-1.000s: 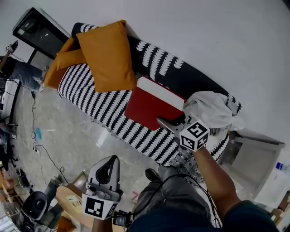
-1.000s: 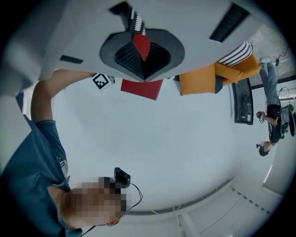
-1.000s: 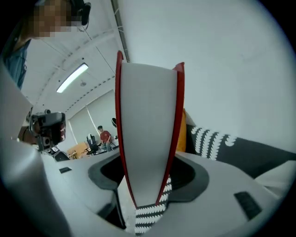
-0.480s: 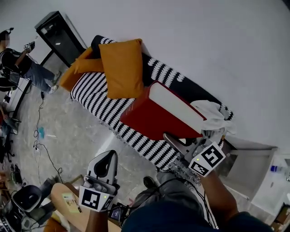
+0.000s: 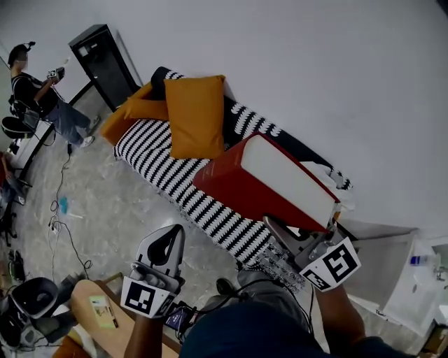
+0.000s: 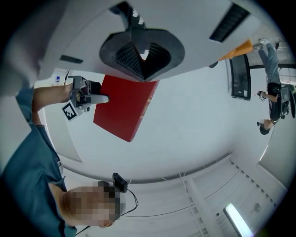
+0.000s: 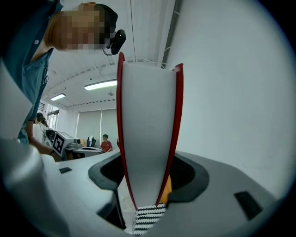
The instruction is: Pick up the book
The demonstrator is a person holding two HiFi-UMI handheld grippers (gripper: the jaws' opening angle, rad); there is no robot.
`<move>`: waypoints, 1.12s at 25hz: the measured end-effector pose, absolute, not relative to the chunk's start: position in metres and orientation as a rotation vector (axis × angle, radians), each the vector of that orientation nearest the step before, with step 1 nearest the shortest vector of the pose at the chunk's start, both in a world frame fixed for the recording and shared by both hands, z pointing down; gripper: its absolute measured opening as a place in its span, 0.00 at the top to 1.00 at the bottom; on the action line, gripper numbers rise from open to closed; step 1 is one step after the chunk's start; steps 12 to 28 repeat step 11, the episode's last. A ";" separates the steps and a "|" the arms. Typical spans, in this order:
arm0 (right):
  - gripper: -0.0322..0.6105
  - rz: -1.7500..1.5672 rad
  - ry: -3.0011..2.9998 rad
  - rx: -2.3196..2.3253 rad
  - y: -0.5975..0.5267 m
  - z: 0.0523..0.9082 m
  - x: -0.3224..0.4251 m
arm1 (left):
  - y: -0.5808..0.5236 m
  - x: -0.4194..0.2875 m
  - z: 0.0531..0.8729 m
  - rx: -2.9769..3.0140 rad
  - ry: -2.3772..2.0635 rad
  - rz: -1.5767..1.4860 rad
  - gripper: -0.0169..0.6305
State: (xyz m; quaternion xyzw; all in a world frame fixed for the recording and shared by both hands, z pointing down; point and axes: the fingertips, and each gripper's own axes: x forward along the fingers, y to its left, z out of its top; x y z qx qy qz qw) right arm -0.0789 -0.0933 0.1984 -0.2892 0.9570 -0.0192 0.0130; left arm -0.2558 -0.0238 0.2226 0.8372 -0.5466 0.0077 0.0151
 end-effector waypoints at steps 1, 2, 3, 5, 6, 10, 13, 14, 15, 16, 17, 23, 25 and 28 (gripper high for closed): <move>0.52 -0.047 2.977 -0.906 -0.089 0.193 -0.077 | -0.021 -0.256 0.219 2.611 -1.703 0.013 0.97; 0.52 -0.035 2.972 -0.910 -0.084 0.188 -0.076 | -0.018 -0.256 0.217 2.617 -1.701 0.009 0.97; 0.52 -0.024 2.967 -0.914 -0.079 0.183 -0.075 | -0.014 -0.256 0.217 2.622 -1.696 0.013 0.97; 0.52 -0.002 2.961 -0.919 -0.069 0.175 -0.075 | -0.003 -0.260 0.222 2.617 -1.681 0.044 0.97; 0.52 0.007 2.958 -0.921 -0.065 0.171 -0.075 | 0.002 -0.262 0.222 2.615 -1.680 0.049 0.97; 0.52 0.039 2.953 -0.925 -0.044 0.158 -0.079 | 0.015 -0.268 0.202 2.642 -1.714 -0.038 0.97; 0.52 0.045 2.952 -0.925 -0.039 0.156 -0.080 | 0.019 -0.269 0.196 2.646 -1.721 -0.057 0.97; 0.52 0.045 2.952 -0.925 -0.039 0.156 -0.080 | 0.019 -0.269 0.196 2.646 -1.721 -0.057 0.97; 0.52 0.045 2.952 -0.925 -0.039 0.156 -0.080 | 0.019 -0.269 0.196 2.646 -1.721 -0.057 0.97; 0.52 0.045 2.952 -0.925 -0.039 0.156 -0.080 | 0.019 -0.269 0.196 2.646 -1.721 -0.057 0.97; 0.52 0.045 2.952 -0.925 -0.039 0.156 -0.080 | 0.019 -0.269 0.196 2.646 -1.721 -0.057 0.97; 0.52 0.045 2.952 -0.925 -0.039 0.156 -0.080 | 0.019 -0.269 0.196 2.646 -1.721 -0.057 0.97; 0.52 0.045 2.952 -0.925 -0.039 0.156 -0.080 | 0.019 -0.269 0.196 2.646 -1.721 -0.057 0.97; 0.52 0.045 2.952 -0.925 -0.039 0.156 -0.080 | 0.019 -0.269 0.196 2.646 -1.721 -0.057 0.97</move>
